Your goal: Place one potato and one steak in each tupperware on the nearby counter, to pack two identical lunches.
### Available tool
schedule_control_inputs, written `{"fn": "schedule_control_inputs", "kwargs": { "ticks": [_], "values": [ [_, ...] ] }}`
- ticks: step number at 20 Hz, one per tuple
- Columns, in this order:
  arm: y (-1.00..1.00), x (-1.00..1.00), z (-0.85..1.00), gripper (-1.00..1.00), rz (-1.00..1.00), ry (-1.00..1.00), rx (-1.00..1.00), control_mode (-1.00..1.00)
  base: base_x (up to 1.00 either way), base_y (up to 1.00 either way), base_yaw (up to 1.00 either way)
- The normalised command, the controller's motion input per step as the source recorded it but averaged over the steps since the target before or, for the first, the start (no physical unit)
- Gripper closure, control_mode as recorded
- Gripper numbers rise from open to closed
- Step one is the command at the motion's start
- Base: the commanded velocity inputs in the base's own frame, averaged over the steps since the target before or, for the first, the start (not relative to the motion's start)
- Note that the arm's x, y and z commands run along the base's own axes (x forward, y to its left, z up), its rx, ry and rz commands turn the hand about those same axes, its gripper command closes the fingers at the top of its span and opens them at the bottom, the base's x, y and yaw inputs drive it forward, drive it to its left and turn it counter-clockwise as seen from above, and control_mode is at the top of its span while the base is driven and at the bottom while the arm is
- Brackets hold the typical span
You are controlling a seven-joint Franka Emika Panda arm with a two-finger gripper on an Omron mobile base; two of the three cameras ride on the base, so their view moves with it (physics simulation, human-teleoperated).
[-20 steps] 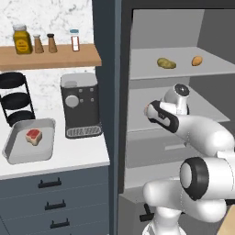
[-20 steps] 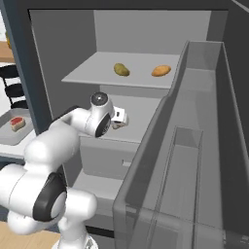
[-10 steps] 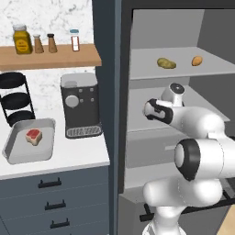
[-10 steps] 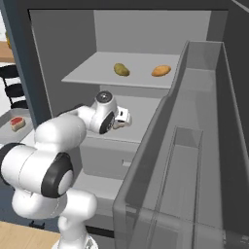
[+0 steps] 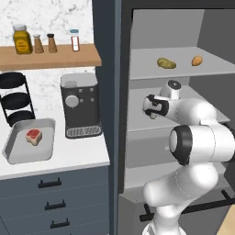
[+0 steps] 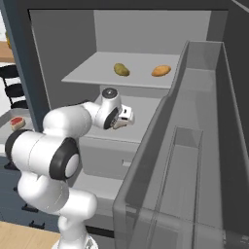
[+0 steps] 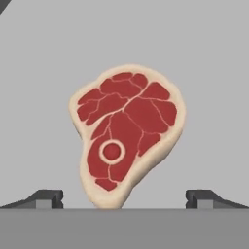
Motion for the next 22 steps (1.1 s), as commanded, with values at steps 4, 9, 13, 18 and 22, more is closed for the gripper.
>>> {"fn": "schedule_control_inputs", "kwargs": {
  "ticks": [4, 9, 13, 18, 22],
  "values": [
    [0.0, 0.19, -0.14, -1.0, 0.0, 0.02, 0.0, -1.0, 0.0, 0.0, 0.0],
    [0.0, 0.31, -0.24, -1.0, 0.02, 0.0, 0.0, -1.0, 0.0, 0.0, 0.0],
    [0.03, 0.35, -0.14, 1.0, 0.02, 0.0, 0.0, -1.0, 0.0, 0.0, 0.0],
    [0.0, 0.17, 0.0, 1.0, 0.0, -0.01, 0.0, -1.0, 0.0, 0.0, 0.0],
    [-0.01, -0.13, 0.0, 1.0, 0.0, -0.09, 0.0, -1.0, 0.0, 0.0, 0.0]
  ]
}}
